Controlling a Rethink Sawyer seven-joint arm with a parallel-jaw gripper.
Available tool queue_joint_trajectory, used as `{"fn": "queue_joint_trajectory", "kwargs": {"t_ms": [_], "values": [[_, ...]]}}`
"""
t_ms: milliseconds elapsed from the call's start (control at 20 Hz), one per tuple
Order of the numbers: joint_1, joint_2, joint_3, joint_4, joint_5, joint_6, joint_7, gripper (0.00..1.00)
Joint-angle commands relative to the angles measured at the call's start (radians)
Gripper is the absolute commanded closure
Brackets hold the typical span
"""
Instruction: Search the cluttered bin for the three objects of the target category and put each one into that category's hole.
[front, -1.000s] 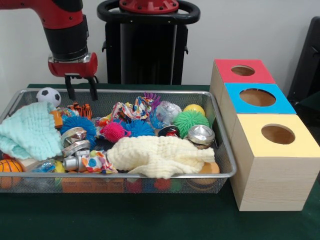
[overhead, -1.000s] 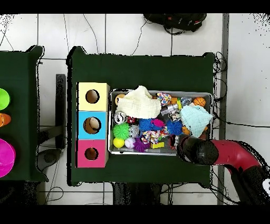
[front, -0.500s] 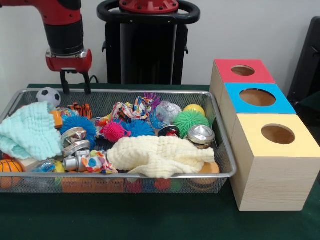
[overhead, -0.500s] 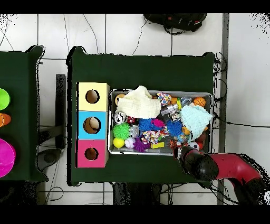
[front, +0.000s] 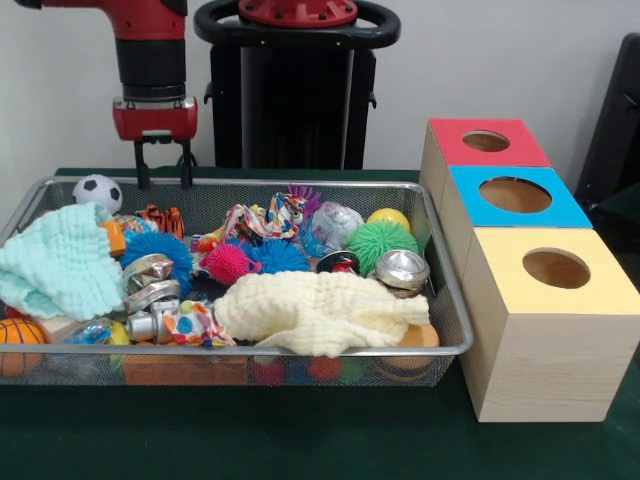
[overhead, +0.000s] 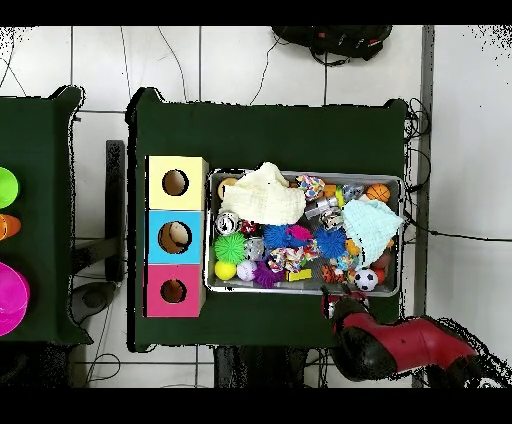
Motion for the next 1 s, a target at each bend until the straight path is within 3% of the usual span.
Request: {"fn": "queue_joint_trajectory", "kwargs": {"t_ms": [50,300,600,800,1000], "values": [[0.042,0.052,-0.131,0.018,-0.094,-0.059,0.079,0.0],[0.118,0.102,-0.237,-0.031,-0.092,-0.17,0.087,0.0],[0.244,0.19,-0.4,-0.108,-0.016,-0.345,0.059,0.0],[0.339,0.367,-0.533,-0.23,0.111,-0.505,-0.006,0.0],[0.33,0.51,-0.523,-0.344,0.145,-0.481,0.027,0.0]]}}
